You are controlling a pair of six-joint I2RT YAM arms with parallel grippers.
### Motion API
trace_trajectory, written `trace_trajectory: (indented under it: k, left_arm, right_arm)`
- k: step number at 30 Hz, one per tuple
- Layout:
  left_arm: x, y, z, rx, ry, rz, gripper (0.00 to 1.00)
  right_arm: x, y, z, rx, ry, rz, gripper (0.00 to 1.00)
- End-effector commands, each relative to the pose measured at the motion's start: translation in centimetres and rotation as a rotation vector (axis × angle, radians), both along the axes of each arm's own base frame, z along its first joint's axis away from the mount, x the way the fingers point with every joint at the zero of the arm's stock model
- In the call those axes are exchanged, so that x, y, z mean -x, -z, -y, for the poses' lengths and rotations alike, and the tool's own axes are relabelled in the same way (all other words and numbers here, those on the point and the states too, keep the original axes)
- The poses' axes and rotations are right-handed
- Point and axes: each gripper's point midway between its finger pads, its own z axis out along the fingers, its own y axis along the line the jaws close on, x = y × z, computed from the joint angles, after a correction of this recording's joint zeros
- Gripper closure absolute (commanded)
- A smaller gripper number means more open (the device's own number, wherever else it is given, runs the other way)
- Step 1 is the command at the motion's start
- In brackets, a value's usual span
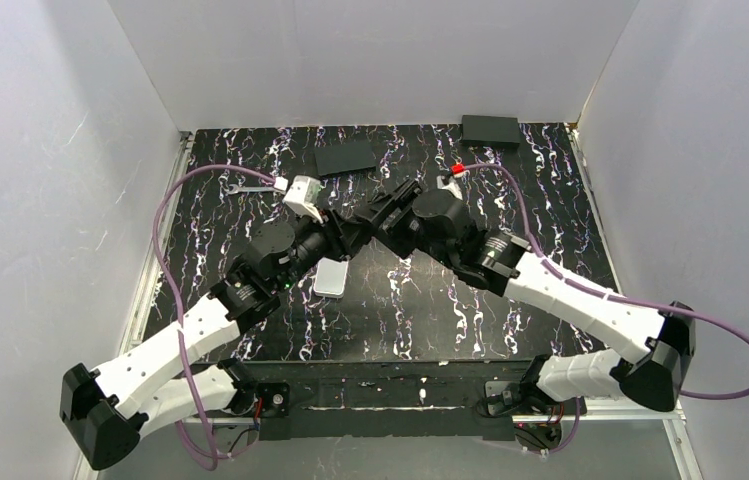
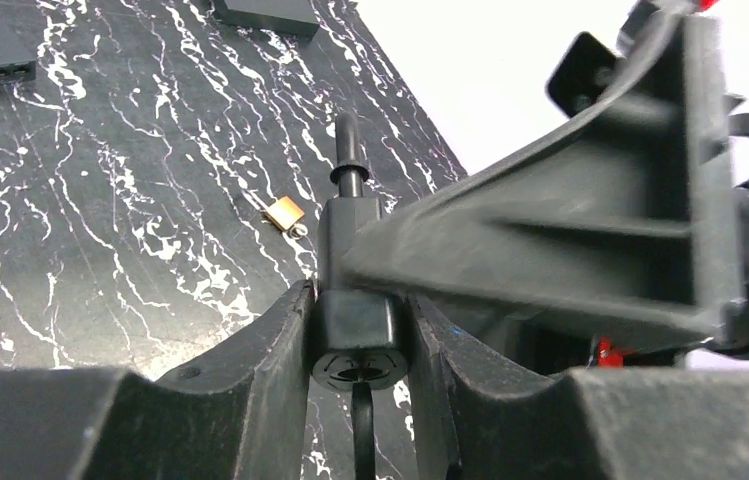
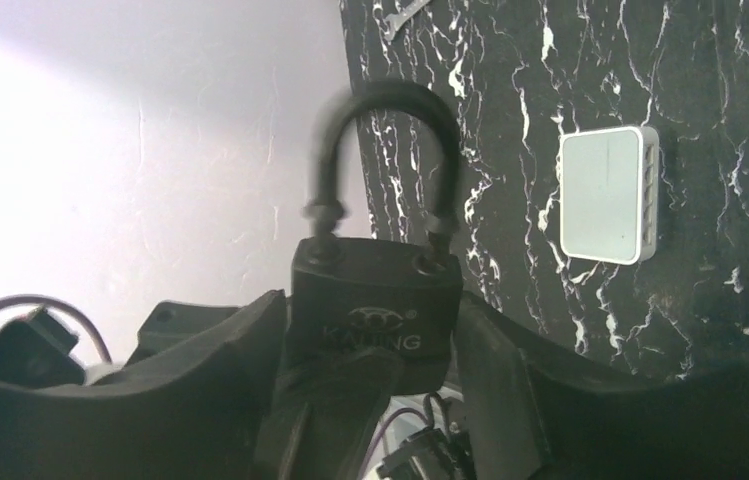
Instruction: Unlock with the key
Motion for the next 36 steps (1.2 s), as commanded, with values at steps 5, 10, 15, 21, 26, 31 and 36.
trace_trajectory:
  k: [5, 10, 15, 21, 26, 31, 36]
  left_arm:
    - [0.9, -3.0, -2.5, 0.085, -0.013, 0.077, 1.0]
    - [2.0, -3.4, -3.0, 0.091, 0.032, 0.058, 1.0]
    - [3.1, -3.9, -3.7, 0.093, 0.093, -0.035, 1.0]
    - [4.7, -3.1, -4.3, 0.039, 0.166, -0.225, 1.0]
    - [6.2, -3.4, -4.0, 0.042, 0.233, -0.332, 1.0]
    - [7.0, -3.4, -3.6, 0.04, 0.285, -0.395, 1.0]
    - [7.5, -3.8, -2.8, 0.069, 0.332, -0.465, 1.0]
  right_arm:
    - [-0.5, -8.7, 4.1, 0.038, 0.006, 0.478, 0.02]
    - [1.3, -9.7, 5.3, 0.281, -0.174, 0.781, 0.02]
    - [2.9, -9.4, 5.9, 0.553, -0.405, 1.017, 0.02]
    - [3.1, -3.2, 5.7, 0.803, -0.64, 1.059, 0.02]
    - [4.6, -1.0, 6.2, 0.902, -0.752, 1.338, 0.02]
    - [6.5, -0.1, 5.7, 0.948, -0.825, 1.611, 0.02]
    - [7.3, -0.4, 4.3, 0.958, -0.83, 1.718, 0.02]
